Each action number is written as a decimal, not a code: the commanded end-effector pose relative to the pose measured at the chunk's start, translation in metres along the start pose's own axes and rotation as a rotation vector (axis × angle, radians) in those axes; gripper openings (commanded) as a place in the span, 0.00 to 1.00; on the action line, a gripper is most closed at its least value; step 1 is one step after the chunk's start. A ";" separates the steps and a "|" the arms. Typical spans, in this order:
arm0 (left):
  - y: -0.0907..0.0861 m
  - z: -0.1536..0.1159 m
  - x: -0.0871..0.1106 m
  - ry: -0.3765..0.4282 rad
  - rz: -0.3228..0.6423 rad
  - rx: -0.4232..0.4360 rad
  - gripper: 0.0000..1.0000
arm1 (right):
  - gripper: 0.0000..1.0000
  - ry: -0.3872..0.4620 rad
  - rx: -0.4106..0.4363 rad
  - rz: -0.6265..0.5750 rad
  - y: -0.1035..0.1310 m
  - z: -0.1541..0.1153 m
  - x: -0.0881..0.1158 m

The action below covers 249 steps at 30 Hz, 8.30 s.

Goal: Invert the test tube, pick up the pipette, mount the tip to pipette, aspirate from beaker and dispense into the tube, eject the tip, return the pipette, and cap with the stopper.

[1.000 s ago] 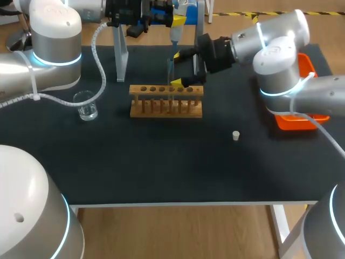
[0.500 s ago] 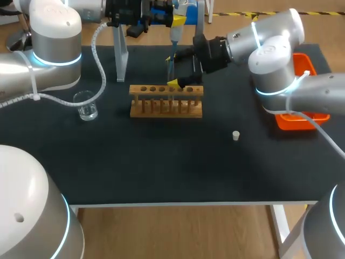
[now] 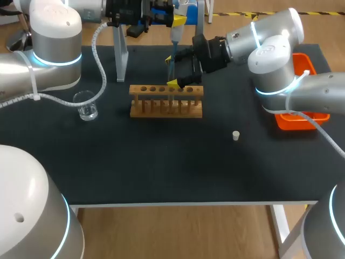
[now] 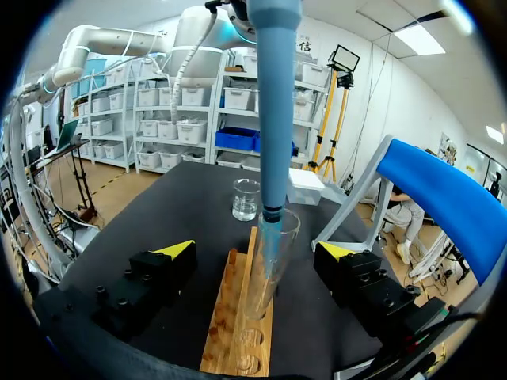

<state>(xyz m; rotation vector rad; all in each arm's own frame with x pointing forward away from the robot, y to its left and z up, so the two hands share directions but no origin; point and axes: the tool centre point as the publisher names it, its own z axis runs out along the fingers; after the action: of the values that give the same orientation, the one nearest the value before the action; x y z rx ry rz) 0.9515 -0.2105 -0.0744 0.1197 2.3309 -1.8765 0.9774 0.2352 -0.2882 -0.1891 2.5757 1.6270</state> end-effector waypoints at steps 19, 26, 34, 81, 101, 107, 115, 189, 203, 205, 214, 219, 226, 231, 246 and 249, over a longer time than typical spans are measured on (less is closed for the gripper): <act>-0.002 -0.001 -0.003 0.005 -0.044 0.063 0.00 | 1.00 0.003 -0.001 -0.001 -0.001 -0.001 -0.001; 0.000 -0.003 -0.004 0.002 -0.070 0.064 0.00 | 1.00 0.003 -0.001 -0.001 -0.001 -0.001 -0.001; -0.004 -0.002 -0.007 0.002 -0.068 0.060 0.00 | 1.00 0.003 -0.001 -0.001 -0.001 -0.001 -0.001; -0.046 -0.009 -0.006 -0.054 -0.039 0.022 0.00 | 1.00 0.003 -0.001 -0.001 -0.001 -0.001 -0.001; -0.072 -0.007 -0.005 -0.061 -0.010 -0.002 0.00 | 1.00 0.003 -0.001 -0.001 -0.001 -0.001 -0.001; -0.081 -0.015 0.000 -0.081 0.011 -0.011 0.00 | 1.00 0.003 -0.001 -0.001 -0.001 -0.001 -0.001; -0.080 -0.057 0.020 -0.171 0.037 -0.041 0.00 | 1.00 0.003 -0.001 -0.001 -0.001 -0.001 -0.001; 0.001 -0.013 0.136 0.035 -0.037 0.046 0.00 | 1.00 -0.008 0.007 -0.019 0.003 -0.026 0.009; 0.001 -0.013 0.136 0.035 -0.037 0.046 0.00 | 1.00 -0.058 -0.121 -0.023 0.031 -0.122 0.073; 0.001 -0.013 0.136 0.035 -0.037 0.046 0.00 | 1.00 -0.065 -0.153 -0.038 0.040 -0.131 0.084; 0.001 -0.013 0.136 0.035 -0.037 0.046 0.00 | 1.00 -0.079 -0.286 -0.110 0.074 -0.164 0.126; 0.001 -0.013 0.136 0.035 -0.037 0.046 0.00 | 1.00 -0.087 -0.343 -0.114 0.085 -0.169 0.140; 0.001 -0.013 0.136 0.035 -0.037 0.046 0.00 | 1.00 -0.096 -0.416 -0.067 0.100 -0.165 0.155; 0.001 -0.013 0.136 0.035 -0.037 0.046 0.00 | 1.00 -0.072 -0.432 -0.030 0.111 -0.151 0.158; 0.001 -0.013 0.136 0.035 -0.037 0.046 0.00 | 1.00 -0.033 -0.432 0.093 0.135 -0.115 0.148; 0.001 -0.013 0.136 0.035 -0.037 0.046 0.00 | 1.00 -0.037 -0.425 0.094 0.137 -0.111 0.146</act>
<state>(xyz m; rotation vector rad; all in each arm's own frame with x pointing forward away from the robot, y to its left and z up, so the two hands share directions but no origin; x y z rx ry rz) 0.8179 -0.2021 -0.0947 0.1150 2.3354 -1.9572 0.8069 0.1794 -0.1386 -0.0640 2.2024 2.1772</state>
